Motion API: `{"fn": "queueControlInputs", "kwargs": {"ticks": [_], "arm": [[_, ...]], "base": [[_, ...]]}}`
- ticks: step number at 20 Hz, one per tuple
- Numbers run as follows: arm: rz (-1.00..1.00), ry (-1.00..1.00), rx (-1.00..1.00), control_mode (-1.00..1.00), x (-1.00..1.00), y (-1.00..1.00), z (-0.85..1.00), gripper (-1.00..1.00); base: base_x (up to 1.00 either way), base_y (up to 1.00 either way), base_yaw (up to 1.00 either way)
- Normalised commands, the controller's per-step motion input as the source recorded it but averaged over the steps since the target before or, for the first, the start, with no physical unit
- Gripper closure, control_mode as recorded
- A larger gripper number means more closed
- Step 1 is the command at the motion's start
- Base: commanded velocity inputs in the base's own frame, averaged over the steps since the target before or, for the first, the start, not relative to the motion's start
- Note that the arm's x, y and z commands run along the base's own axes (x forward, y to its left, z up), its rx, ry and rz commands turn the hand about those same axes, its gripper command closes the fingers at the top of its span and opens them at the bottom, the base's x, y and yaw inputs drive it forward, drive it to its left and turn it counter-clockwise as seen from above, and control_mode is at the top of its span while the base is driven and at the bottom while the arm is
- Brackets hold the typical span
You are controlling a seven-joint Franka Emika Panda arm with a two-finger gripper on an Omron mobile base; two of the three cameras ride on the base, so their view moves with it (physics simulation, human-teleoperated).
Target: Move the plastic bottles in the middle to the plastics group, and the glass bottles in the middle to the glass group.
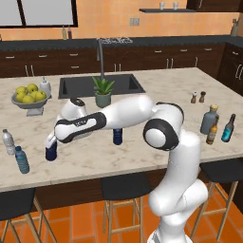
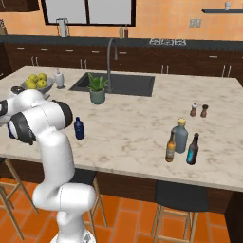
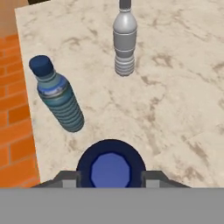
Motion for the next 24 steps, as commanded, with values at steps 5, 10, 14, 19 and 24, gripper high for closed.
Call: {"fn": "queueControlInputs", "kwargs": {"ticks": [5, 10, 14, 19, 24], "arm": [[0.00, 0.05, 0.00, -1.00, 0.22, 0.21, 0.00, 1.00], [0.00, 0.00, 0.00, -1.00, 0.16, 0.36, 0.00, 1.00], [0.00, 0.00, 0.00, -1.00, 0.05, -0.03, 0.00, 1.00], [0.00, -0.07, 0.01, -1.00, 0.00, -0.26, 0.06, 1.00], [0.00, -0.09, 0.01, -1.00, -0.03, -0.46, 0.28, 1.00]], "base": [[0.00, 0.00, 0.00], [0.00, 0.00, 0.00], [0.00, 0.00, 0.00], [0.00, 0.00, 0.00], [0.00, 0.00, 0.00]]}}
